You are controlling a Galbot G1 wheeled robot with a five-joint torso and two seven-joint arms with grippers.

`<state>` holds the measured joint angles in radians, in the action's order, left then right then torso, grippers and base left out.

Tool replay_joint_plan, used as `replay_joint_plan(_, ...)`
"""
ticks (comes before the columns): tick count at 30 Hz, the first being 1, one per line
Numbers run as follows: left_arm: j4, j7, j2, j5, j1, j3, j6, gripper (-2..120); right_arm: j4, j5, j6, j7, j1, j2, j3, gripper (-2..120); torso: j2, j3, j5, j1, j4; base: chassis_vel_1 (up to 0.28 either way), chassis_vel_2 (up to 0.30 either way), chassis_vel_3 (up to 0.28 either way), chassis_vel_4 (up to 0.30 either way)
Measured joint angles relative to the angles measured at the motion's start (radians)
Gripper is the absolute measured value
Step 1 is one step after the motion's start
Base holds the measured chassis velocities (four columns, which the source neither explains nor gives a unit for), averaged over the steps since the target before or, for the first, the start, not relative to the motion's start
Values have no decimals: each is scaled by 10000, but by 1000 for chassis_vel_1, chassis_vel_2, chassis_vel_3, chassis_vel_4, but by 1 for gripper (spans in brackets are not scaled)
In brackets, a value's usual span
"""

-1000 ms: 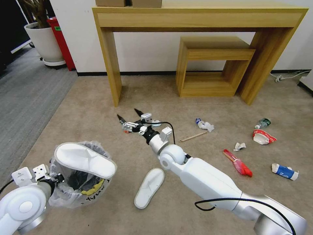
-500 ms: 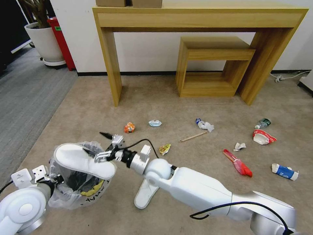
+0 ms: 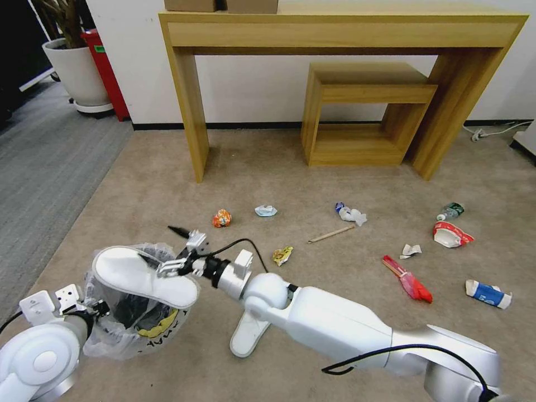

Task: Pick up the trash bin and place the garbage on the floor into it.

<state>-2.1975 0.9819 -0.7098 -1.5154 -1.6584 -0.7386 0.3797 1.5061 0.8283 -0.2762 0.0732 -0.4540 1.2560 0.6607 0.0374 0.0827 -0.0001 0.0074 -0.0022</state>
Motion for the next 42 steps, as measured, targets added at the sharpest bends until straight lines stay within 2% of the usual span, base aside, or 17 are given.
replay_joint_plan(6, 4, -5, -24, 19, -6, 6, 0, 0, 225, -143, 208, -646, -572, -808, -827, 100, 0, -1, 4, 0, 0, 0, 0, 0, 0)
replay_joint_plan(7, 23, -16, -33, 37, -11, 6, 0, 0, 335, -423, 512, -1350, -827, -1217, -1131, 100, 0, 0, 4, 0, -2, 0, 0, 0, 0)
replay_joint_plan(9, 37, -23, -57, 58, -10, 16, 0, 0, 498, -583, 784, -2017, -1137, -1638, -1379, 100, 0, 0, 4, 0, -6, 0, 0, 0, 0)
replay_joint_plan(10, 37, -23, -57, 58, -10, 16, 0, 0, 498, -583, 784, -2017, -1137, -1638, -1379, 100, 0, 0, 4, 0, -6, 0, 0, 0, 0)
replay_joint_plan(12, 69, -34, -82, 143, -9, 130, 7, 0, 1120, -283, 1765, -3767, -2167, -2408, -1894, 100, 0, 0, 2, 0, -6, 0, 0, 0, 0)
replay_joint_plan(15, 81, -43, -63, 193, -19, 168, 15, 0, 1287, 108, 2169, -4594, -2672, -2472, -2172, 100, 0, 0, 4, 0, -1, 0, 0, 0, 0)
replay_joint_plan(17, 105, -49, -37, 197, -14, 190, 18, 0, 1603, 798, 2875, -5683, -3167, -2447, -2387, 100, 0, -1, 2, 0, 0, 0, 0, 0, 0)
replay_joint_plan(18, 105, -49, -37, 197, -14, 190, 18, 0, 1603, 798, 2875, -5683, -3167, -2447, -2387, 100, 0, -1, 2, 0, 0, 0, 0, 0, 0)
replay_joint_plan(22, 122, -58, -45, 212, 3, 267, 33, 0, 2087, 1675, 3629, -7087, -3774, -2156, -2450, 100, 0, -1, 2, 0, 0, 0, 0, 0, 0)
replay_joint_plan(30, 101, -82, -57, 249, -77, 252, 59, 0, 1576, 1894, 3768, -7743, -4150, -1209, -2401, 100, 0, -1, 0, 0, 0, 0, 0, 0, 0)
replay_joint_plan(42, 86, -154, -155, 429, -221, 246, 64, 0, 541, 1801, 3779, -7872, -4550, 11, -2642, 100, 0, 0, -1, -1, -1, 0, 0, 0, 0)
